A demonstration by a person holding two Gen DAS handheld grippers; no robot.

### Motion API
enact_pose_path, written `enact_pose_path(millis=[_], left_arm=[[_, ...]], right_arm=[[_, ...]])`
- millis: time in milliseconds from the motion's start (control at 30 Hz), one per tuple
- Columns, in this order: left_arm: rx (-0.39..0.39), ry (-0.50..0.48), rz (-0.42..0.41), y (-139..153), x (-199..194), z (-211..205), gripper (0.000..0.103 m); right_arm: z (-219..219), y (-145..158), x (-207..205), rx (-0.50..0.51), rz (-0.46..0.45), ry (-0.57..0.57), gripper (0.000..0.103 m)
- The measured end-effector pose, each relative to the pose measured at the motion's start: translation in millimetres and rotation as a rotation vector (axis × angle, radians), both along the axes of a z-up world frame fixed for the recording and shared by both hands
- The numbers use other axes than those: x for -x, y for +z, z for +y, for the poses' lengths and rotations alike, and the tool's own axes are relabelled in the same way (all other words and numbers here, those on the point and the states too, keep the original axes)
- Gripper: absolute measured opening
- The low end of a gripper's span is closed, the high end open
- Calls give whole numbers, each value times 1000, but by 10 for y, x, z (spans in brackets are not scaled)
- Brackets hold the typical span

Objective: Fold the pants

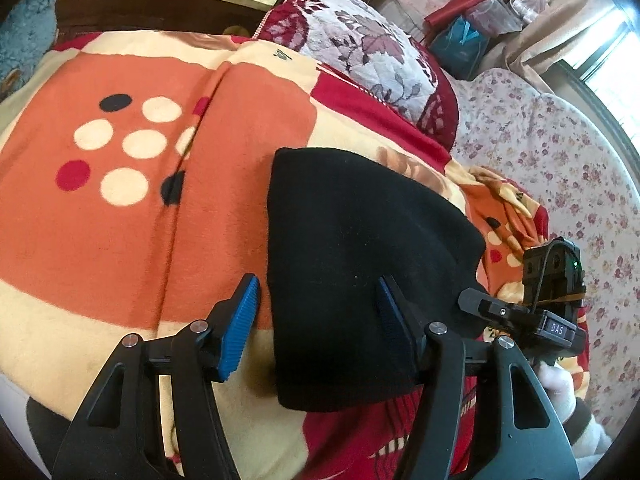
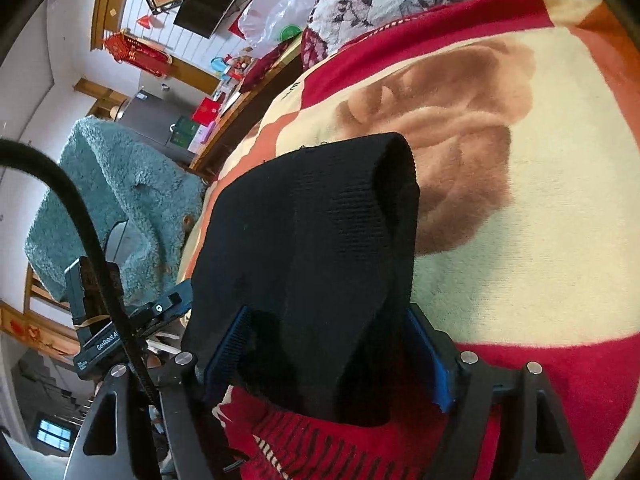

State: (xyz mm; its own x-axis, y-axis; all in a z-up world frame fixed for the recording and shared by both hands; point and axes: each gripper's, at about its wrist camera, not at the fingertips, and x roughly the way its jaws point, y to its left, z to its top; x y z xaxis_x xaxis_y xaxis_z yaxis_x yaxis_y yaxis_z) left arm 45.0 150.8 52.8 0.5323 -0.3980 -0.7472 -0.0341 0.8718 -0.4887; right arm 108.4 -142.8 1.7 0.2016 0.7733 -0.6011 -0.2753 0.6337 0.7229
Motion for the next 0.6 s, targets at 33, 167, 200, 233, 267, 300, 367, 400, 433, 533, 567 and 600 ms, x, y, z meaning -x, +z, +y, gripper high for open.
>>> enact_pose_path(millis=[33, 167, 200, 233, 267, 300, 367, 400, 433, 533, 567, 600], left_arm=[[9, 1, 0, -10, -6, 3, 60], [52, 20, 2, -63, -32, 1, 67], [52, 21, -1, -68, -38, -10, 68], [43, 20, -6, -71, -47, -34, 68], [31, 17, -10, -69, -53, -62, 69], [17, 13, -13, -69, -58, -86, 69], [5, 8, -19, -73, -64, -105, 69], [6, 8, -18, -75, -70, -105, 69], [2, 6, -18, -71, -71, -108, 68], [-19, -10, -24, -59, -63, -150, 56], [-34, -14, -33, -40, -51, -172, 48], [-53, -19, -43, -15, -37, -202, 46]], right_arm=[[1, -5, -2, -7, 1, -1, 79], [40, -5, -3, -15, 3, 7, 85], [54, -5, -6, -20, 5, 7, 89], [65, -6, -8, -27, 7, 6, 93], [79, -8, -12, -34, 9, 6, 95], [93, -8, -16, -38, 9, 7, 98], [114, -6, -14, -31, 5, 14, 99], [125, -2, -13, -22, -4, 24, 99], [138, 11, -5, -5, -18, 31, 93], [180, 63, 70, 99, -93, 30, 71], [169, 78, 98, 94, -109, 27, 65], [151, 86, 113, 93, -115, 21, 59]])
